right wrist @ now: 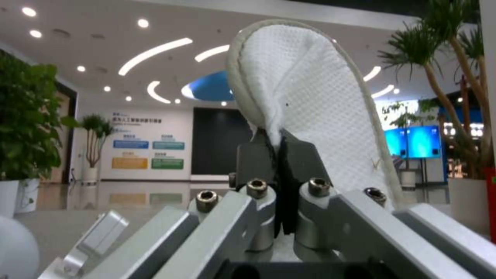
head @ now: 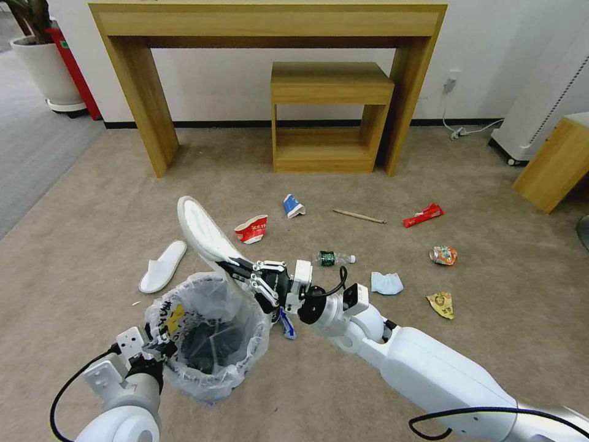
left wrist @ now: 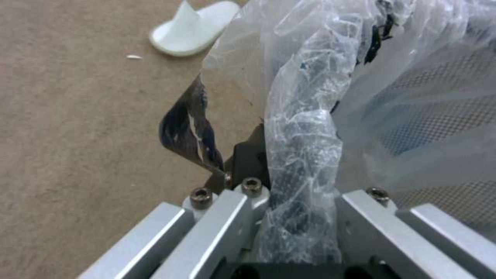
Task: Pick up the trash bin and place the garbage on the floor into it.
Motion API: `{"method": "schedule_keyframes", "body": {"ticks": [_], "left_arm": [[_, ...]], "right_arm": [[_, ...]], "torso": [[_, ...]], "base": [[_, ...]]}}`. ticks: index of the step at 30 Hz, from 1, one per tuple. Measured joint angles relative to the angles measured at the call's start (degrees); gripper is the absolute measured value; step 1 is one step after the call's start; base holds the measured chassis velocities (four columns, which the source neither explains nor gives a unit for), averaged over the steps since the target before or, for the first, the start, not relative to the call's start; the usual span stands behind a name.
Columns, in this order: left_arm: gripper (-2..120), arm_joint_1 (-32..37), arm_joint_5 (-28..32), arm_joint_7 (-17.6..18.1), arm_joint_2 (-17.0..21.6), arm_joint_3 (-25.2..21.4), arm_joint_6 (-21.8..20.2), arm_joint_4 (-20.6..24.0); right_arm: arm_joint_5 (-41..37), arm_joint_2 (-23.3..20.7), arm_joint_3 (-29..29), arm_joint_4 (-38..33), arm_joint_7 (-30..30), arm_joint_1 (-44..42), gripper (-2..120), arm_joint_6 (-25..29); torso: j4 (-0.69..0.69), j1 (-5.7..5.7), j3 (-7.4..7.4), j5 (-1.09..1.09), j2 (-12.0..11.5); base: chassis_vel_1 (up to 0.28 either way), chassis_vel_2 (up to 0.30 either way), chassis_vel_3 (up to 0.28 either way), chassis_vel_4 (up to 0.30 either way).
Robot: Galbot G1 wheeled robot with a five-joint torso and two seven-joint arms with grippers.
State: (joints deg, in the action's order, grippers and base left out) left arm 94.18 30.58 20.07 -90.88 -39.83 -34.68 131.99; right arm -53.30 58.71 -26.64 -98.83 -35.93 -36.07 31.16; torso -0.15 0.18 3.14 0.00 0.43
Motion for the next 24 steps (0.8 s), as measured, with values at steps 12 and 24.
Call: {"method": "schedule_keyframes", "body": {"ticks": [12,24], "left_arm": [[1,-2.93,1.60,-1.65,5.26,1.20,0.27,-3.80],[1,-5.68,4.72,-3.78,15.41,1.90,1.43,-9.17]], "right_arm": [[-0.15,-1.28,-0.71,0.58,-0.14,-0.31,0,0.00],[0.06,-1.45,-0.11,1.59,0.80,-0.43,0,-0.35]], "torso": [[0.00,0.00,0.00,-0.01,0.00],[0.00,0.00,0.00,-0.01,0.00]], "base": [[0.000,0.000,0.000,0.000],[0.000,0.000,0.000,0.000]]}}
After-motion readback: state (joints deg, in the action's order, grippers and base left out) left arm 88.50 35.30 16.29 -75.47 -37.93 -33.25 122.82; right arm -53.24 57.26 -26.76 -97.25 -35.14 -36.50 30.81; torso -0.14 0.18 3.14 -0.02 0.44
